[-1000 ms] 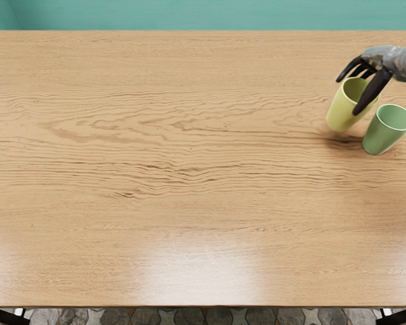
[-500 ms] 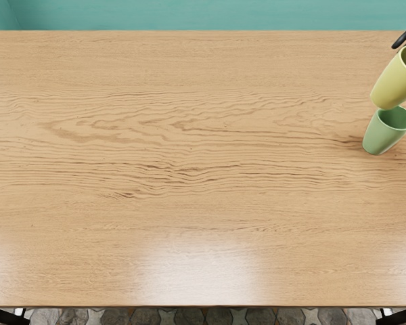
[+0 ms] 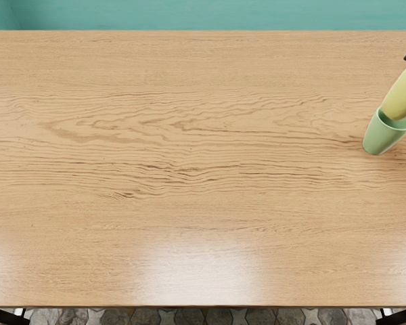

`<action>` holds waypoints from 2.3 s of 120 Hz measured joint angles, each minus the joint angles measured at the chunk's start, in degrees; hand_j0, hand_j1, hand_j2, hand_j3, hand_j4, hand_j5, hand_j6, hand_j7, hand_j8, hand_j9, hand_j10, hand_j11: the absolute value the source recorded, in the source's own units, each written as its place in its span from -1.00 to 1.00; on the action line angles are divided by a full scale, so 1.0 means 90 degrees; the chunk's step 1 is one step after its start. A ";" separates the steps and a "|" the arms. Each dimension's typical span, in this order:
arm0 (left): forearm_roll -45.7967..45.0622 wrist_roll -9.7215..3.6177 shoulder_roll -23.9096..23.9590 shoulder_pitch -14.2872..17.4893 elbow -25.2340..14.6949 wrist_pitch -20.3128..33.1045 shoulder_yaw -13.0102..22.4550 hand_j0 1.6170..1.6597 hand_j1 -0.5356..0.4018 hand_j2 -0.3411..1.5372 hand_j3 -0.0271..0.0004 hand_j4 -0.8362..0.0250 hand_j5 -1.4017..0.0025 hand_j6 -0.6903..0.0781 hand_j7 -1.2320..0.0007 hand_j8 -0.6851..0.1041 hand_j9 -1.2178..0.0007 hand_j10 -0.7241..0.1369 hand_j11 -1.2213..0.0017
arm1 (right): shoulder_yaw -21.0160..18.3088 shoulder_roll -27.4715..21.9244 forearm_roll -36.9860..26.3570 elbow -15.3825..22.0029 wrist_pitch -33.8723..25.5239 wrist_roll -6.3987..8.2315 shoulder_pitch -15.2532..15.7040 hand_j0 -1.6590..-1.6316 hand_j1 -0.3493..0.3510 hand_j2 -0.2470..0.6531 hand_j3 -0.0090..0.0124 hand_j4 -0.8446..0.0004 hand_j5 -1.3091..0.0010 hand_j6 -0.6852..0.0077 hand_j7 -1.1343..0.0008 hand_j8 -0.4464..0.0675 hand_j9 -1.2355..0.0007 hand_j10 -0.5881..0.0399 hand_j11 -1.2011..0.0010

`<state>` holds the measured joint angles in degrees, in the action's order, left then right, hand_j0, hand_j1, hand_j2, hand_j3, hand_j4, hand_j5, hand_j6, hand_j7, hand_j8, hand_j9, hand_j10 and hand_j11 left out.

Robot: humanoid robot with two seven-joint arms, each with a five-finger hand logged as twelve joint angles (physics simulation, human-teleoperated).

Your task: Pick up cup and place in cup with right hand

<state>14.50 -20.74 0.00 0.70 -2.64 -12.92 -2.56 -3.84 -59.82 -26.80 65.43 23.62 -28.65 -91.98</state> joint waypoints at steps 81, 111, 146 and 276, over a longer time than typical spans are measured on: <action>0.0000 0.0000 0.0000 0.0000 0.0000 0.0000 0.0000 0.92 0.86 -0.63 0.96 0.91 0.98 0.76 0.97 0.70 0.97 0.65 0.97 | 0.0054 0.0285 -0.0391 -0.0112 -0.0846 0.0048 0.0483 -0.77 0.24 -0.24 -0.12 -0.17 -0.09 -0.06 -0.19 -0.16 -0.15 -0.10 -0.19; 0.0000 0.0000 0.0000 0.0000 0.0000 0.0000 0.0000 0.92 0.86 -0.63 0.96 0.91 0.98 0.76 0.97 0.70 0.97 0.65 0.97 | 0.0062 0.0395 -0.0425 -0.0245 -0.0940 0.0056 0.0702 -0.74 0.25 -0.23 -0.12 -0.16 -0.08 -0.06 -0.19 -0.17 -0.14 -0.12 -0.16; 0.0000 0.0000 0.0000 0.0000 0.0000 0.0000 0.0000 0.92 0.86 -0.63 0.96 0.91 0.98 0.76 0.97 0.70 0.97 0.65 0.97 | 0.0063 0.0480 -0.0519 -0.0291 -0.1286 0.0175 0.0835 -0.77 0.25 -0.23 -0.10 -0.16 -0.08 -0.07 -0.18 -0.19 -0.13 -0.13 -0.17; 0.0000 0.0000 0.0000 0.0000 0.0000 0.0000 0.0000 0.92 0.86 -0.63 0.96 0.91 0.98 0.76 0.97 0.70 0.97 0.65 0.97 | 0.0481 0.0676 0.0574 -0.0567 -0.1079 0.0180 0.1009 -0.92 -0.82 -0.45 -0.16 0.85 0.88 0.80 0.86 0.53 0.87 0.70 0.87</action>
<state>14.50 -20.74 0.00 0.70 -2.64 -12.92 -2.56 0.49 -53.73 -21.64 60.32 13.91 -27.03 -82.90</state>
